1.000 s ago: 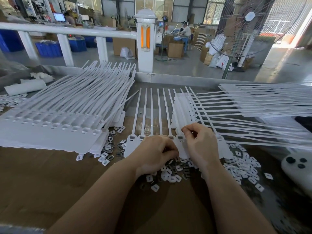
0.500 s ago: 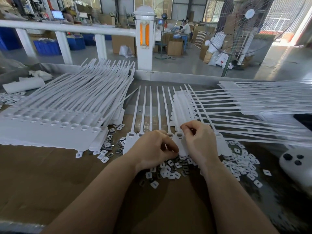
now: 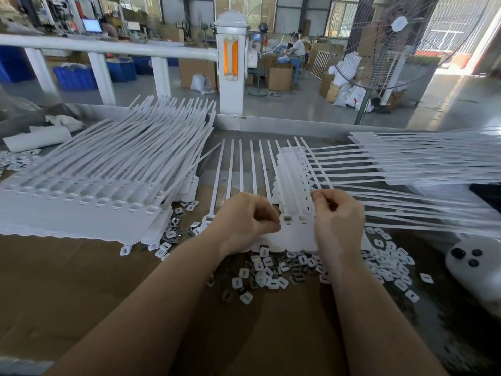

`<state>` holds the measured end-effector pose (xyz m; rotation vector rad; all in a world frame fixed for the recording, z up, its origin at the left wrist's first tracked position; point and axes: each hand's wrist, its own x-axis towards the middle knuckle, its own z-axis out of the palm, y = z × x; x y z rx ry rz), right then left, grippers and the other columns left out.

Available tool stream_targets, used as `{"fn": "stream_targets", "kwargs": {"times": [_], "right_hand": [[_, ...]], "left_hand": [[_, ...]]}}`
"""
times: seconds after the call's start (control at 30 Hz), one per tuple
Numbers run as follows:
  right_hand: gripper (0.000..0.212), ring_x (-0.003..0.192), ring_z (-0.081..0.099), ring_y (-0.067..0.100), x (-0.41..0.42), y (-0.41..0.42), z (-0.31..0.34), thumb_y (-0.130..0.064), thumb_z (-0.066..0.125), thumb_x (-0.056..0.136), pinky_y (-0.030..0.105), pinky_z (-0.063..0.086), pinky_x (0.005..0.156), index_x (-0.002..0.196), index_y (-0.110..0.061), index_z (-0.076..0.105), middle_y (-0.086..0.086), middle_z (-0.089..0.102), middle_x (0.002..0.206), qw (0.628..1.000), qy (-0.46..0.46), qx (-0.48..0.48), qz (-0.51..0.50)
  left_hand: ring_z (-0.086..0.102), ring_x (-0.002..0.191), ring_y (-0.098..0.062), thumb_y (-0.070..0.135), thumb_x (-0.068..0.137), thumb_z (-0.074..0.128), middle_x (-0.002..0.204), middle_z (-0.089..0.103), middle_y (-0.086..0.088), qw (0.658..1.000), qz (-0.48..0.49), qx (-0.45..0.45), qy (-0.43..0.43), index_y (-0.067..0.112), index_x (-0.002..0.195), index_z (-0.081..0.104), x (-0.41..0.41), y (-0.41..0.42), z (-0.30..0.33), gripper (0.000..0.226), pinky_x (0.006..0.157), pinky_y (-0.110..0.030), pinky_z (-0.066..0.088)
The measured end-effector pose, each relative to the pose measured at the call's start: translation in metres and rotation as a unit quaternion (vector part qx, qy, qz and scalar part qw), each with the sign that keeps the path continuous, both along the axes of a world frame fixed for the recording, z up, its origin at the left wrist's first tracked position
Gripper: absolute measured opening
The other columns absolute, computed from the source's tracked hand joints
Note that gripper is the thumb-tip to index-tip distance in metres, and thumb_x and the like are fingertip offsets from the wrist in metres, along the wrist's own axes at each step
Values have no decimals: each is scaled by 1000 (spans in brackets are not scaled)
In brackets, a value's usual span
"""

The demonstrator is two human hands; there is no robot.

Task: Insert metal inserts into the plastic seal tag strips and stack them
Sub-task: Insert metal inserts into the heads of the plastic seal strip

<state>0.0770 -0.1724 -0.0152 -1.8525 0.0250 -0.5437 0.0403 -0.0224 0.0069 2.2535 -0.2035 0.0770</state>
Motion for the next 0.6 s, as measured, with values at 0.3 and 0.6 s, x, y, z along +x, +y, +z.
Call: {"fn": "stream_targets", "kwargs": {"times": [0.3,0.6], "right_hand": [[14,78,59,7,-2,-4,5,-13,55,92,17,47,69,93,-15,69,-4,64,83,996,2,78,-37],[15,69,55,5,-1,-5,5,-15,55,92,13,41,58,86,-22,66,-8,61,78,995,32,89,-38]], "left_hand": [[62,89,-15,17,83,67,90,69,2,999,10,26,38,13,92,70,26,-21,8,10,86,-31,49],[64,88,-20,17,86,65,94,71,-7,996,39,-17,72,9,98,71,43,-34,3,16,84,-35,52]]}}
